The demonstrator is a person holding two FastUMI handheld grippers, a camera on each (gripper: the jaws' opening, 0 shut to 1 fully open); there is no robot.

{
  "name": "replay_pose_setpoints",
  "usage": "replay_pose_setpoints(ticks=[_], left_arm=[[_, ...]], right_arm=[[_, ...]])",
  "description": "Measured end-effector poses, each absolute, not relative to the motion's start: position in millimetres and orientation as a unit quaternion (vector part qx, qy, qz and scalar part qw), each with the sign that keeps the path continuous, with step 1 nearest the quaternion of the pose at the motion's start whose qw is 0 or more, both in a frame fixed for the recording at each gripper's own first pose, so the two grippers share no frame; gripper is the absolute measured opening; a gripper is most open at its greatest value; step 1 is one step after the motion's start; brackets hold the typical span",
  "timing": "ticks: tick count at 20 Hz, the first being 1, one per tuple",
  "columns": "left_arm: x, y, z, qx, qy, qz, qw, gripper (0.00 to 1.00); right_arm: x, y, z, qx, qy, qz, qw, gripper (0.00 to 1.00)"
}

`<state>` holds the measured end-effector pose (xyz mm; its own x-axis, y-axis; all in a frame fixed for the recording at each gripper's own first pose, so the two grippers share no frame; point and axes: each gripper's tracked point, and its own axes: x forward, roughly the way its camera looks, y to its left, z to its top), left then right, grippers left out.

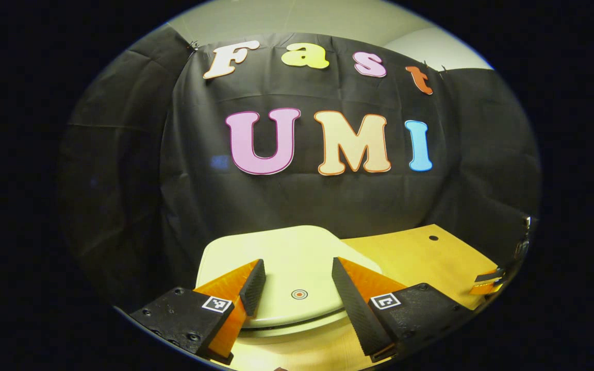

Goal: Press the lid of the desktop garbage bin to open it, pick up the crumpled paper on the desktop and throw it into the bin, then pick up the pop can on the desktop and drop it into the bin, and finally close the garbage bin lid.

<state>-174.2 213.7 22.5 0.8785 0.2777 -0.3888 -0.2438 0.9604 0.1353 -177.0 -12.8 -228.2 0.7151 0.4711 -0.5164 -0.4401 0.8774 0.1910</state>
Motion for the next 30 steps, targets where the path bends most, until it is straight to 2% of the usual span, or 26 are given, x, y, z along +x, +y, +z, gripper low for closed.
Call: replay_pose_setpoints(ticks=[6, 7, 8, 14, 15, 16, 17, 19, 25, 30], left_arm=[[-173.3, 211.8, 21.3, 0.061, 0.174, 0.151, 0.971, 0.83], [-173.7, 212.5, 19.9, 0.058, 0.168, 0.152, 0.972, 0.88], [-174.9, 212.6, 19.8, 0.050, 0.160, 0.154, 0.974, 0.83], [-174.9, 212.5, 18.1, 0.038, 0.129, 0.158, 0.978, 0.83], [-175.1, 211.9, 18.6, 0.043, 0.124, 0.159, 0.978, 0.88], [-174.3, 210.5, 17.4, 0.051, 0.120, 0.159, 0.979, 0.84], [-173.9, 208.8, 17.0, 0.064, 0.112, 0.158, 0.979, 0.88], [-173.6, 211.4, 19.2, 0.069, 0.108, 0.161, 0.979, 0.84], [-174.9, 209.1, 19.8, 0.076, 0.084, 0.161, 0.980, 0.85], [-173.1, 208.6, 20.4, 0.075, 0.091, 0.158, 0.980, 0.84]], right_arm=[[-180.9, -16.7, -235.6, 0.027, 0.293, 0.243, 0.924, 0.98], [-181.5, -17.7, -236.3, 0.026, 0.293, 0.243, 0.924, 0.98], [-181.4, -18.3, -236.8, 0.027, 0.293, 0.243, 0.924, 0.98], [-182.3, -24.4, -246.7, 0.029, 0.301, 0.238, 0.923, 0.98], [-183.6, -24.6, -249.2, 0.029, 0.302, 0.239, 0.922, 0.98], [-183.5, -24.8, -249.7, 0.029, 0.304, 0.238, 0.922, 0.98], [-183.2, -24.7, -250.4, 0.029, 0.304, 0.239, 0.922, 0.98], [-181.9, -23.7, -252.4, 0.031, 0.305, 0.240, 0.921, 0.98], [-180.5, -23.2, -260.6, 0.031, 0.309, 0.244, 0.919, 0.98], [-180.5, -25.5, -264.1, 0.035, 0.314, 0.240, 0.918, 0.98]])
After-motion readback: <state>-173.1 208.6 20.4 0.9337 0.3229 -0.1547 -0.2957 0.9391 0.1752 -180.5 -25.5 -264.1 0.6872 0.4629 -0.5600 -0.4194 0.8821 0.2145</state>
